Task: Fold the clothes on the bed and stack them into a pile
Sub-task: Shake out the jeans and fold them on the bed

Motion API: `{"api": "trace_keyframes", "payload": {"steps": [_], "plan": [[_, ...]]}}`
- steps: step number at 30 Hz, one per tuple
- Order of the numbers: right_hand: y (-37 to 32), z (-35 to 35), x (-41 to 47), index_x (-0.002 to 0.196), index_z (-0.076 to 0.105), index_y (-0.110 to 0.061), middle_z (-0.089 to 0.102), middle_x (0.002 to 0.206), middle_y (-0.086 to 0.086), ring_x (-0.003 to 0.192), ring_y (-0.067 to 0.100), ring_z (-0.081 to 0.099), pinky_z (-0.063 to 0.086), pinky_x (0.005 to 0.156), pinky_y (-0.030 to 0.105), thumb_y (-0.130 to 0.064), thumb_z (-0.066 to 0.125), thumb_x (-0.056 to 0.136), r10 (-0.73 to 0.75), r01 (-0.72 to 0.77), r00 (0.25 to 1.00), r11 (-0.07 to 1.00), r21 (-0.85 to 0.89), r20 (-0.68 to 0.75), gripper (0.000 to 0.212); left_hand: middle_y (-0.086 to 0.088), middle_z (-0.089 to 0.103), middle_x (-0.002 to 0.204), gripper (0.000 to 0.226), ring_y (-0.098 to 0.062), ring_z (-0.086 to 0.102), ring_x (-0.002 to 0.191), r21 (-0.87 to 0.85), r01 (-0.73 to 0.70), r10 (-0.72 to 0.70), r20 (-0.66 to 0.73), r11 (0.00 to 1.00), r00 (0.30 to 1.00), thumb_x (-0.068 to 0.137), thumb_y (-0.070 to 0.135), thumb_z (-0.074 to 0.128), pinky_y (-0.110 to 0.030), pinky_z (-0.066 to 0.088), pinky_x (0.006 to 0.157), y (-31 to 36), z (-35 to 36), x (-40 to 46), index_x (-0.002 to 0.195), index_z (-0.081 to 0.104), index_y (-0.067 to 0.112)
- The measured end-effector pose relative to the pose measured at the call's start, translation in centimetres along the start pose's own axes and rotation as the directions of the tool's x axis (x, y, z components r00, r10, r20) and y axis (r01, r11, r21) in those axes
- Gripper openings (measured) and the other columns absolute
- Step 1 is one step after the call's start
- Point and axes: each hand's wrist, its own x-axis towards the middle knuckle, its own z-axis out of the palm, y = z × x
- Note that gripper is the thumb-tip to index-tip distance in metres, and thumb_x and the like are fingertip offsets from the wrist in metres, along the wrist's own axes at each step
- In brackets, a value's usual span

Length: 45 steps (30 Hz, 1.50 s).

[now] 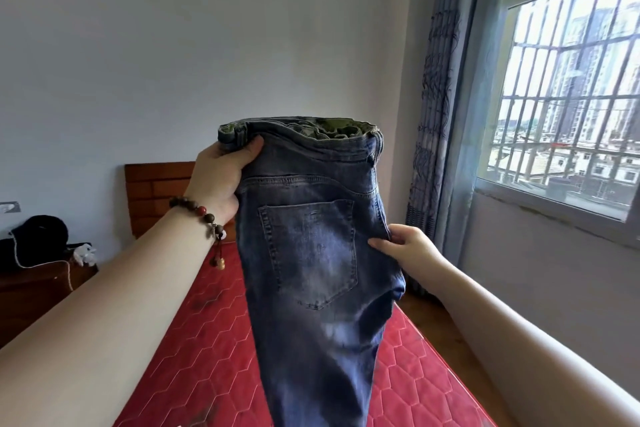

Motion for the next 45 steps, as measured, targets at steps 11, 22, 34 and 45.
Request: {"api": "trace_keyframes", "payload": {"steps": [11,22,34,45], "plan": [[5.2,3.7,-2.8,0.107,0.059,-0.005,0.066,0.078,0.019,0.072,0.03,0.067,0.053,0.072,0.039,-0.076,0.025,0.089,0.65,-0.664,0.729,0.593,0.455,0.216,0.08,-0.005,0.076,0.083,0.009,-0.021,0.073,0.079,-0.062,-0.001,-0.002,-0.046,0.998,0.999,0.081,0.007,0.073,-0.032,0.058,0.063,-0.1,1.3,0.2,0.089,0.07,0.01],[1.4,8.9,-2.1,0.121,0.059,-0.008,0.066,0.113,0.016,0.098,0.032,0.065,0.049,0.096,0.05,-0.063,0.044,0.093,0.56,-0.661,0.736,0.478,0.578,0.38,0.063,-0.009,0.075,0.093,0.012,-0.025,0.073,0.089,-0.041,-0.034,0.028,-0.134,0.999,0.991,0.083,0.013,0.073,-0.037,0.06,0.068,2.7,-2.1,-0.4,0.094,0.07,0.01],[-1.8,10.7,-2.2,0.135,0.045,-0.009,0.059,0.096,0.021,0.088,0.035,0.061,0.049,0.079,0.047,-0.045,0.036,0.102,0.532,-0.626,0.75,0.378,0.682,0.394,0.049,-0.01,0.072,0.109,0.045,-0.021,0.071,0.097,0.024,-0.053,0.057,-0.211,0.998,0.976,0.084,0.023,0.072,-0.03,0.058,0.07,4.4,-7.9,-0.9,0.124,0.063,0.005],[-1.1,14.8,-2.9,0.125,0.062,-0.008,0.067,0.12,0.015,0.11,0.029,0.062,0.047,0.092,0.036,-0.035,0.049,0.097,0.456,-0.623,0.763,0.331,0.709,0.458,0.04,-0.005,0.074,0.106,0.037,-0.02,0.07,0.101,0.02,-0.018,0.021,-0.184,1.0,0.983,0.081,0.033,0.073,-0.035,0.058,0.081,5.7,-9.4,-1.4,0.111,0.068,0.012]]}}
